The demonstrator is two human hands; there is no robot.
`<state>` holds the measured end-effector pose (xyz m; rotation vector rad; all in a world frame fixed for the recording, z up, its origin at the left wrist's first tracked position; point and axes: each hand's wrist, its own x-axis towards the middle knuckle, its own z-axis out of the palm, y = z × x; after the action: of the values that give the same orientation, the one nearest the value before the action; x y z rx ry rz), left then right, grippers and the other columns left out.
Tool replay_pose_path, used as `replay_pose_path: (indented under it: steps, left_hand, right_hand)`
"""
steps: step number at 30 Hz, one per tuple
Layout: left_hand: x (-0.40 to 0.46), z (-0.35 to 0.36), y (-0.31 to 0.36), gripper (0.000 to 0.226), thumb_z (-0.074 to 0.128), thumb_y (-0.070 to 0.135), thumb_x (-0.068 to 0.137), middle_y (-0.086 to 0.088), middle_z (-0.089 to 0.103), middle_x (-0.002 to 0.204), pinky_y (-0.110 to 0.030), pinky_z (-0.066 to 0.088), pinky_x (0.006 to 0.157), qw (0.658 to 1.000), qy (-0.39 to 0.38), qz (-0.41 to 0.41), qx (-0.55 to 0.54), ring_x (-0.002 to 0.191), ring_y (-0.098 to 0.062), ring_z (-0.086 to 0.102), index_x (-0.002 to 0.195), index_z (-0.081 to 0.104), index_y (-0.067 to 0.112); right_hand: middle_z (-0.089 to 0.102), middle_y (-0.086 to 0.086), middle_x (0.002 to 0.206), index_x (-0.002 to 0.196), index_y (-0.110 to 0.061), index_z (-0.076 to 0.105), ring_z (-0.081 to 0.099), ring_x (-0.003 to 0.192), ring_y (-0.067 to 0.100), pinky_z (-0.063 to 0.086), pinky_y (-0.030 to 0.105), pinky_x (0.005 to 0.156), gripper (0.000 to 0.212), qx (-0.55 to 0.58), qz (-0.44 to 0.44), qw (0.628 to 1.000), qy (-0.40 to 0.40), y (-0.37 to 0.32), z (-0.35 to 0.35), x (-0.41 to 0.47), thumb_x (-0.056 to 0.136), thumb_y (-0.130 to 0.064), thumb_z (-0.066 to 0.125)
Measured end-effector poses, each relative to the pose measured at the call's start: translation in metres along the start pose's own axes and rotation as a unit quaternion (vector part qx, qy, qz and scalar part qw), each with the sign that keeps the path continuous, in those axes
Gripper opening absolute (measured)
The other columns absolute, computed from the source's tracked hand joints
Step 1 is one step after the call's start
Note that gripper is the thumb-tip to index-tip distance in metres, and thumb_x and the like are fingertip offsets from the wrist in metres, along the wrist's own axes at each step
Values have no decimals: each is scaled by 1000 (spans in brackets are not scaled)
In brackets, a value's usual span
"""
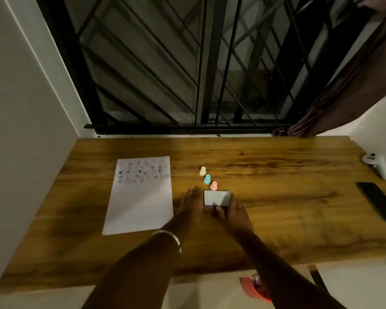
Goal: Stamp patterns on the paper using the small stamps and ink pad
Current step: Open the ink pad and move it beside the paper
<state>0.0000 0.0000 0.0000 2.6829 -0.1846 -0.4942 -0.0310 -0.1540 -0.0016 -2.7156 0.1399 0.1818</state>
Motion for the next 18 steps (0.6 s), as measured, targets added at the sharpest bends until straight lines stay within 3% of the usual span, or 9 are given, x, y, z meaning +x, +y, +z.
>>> replay_pose_path:
  steps: [4, 9, 13, 18]
  left_hand:
    - [-6, 8, 13, 90, 63, 31, 90, -10, 8, 162, -47, 20, 120, 999, -20, -36, -28, 149, -32, 11, 154, 1, 17]
    - [-11, 8, 19, 83, 66, 23, 88, -11, 37, 150, -42, 42, 108, 988, 38, -97, -112, 134, -30, 41, 153, 14, 25]
    - [-15, 2, 15, 83, 71, 26, 85, -12, 46, 144, -42, 43, 108, 985, 77, -92, -125, 132, -29, 46, 152, 22, 17]
    - [-19, 1, 11, 72, 64, 19, 90, -12, 44, 147, -38, 40, 109, 990, 79, -96, -74, 133, -29, 44, 150, 25, 14]
  right_hand:
    - [29, 17, 152, 147, -7, 14, 31, 139, 31, 30, 46, 114, 70, 20, -20, 999, -14, 6, 1, -3, 95, -43, 42]
    - [41, 17, 145, 147, -11, 17, 43, 130, 32, 41, 45, 104, 60, 33, -35, 999, -8, 8, 0, -9, 97, -31, 42]
    - [50, 19, 137, 147, -14, 15, 53, 119, 33, 46, 44, 95, 57, 15, -21, 1000, -12, 0, 4, -12, 98, -28, 40]
    - [52, 19, 134, 147, -18, 13, 55, 117, 33, 47, 47, 96, 54, 3, -15, 1000, -6, -6, 13, -19, 99, -29, 36]
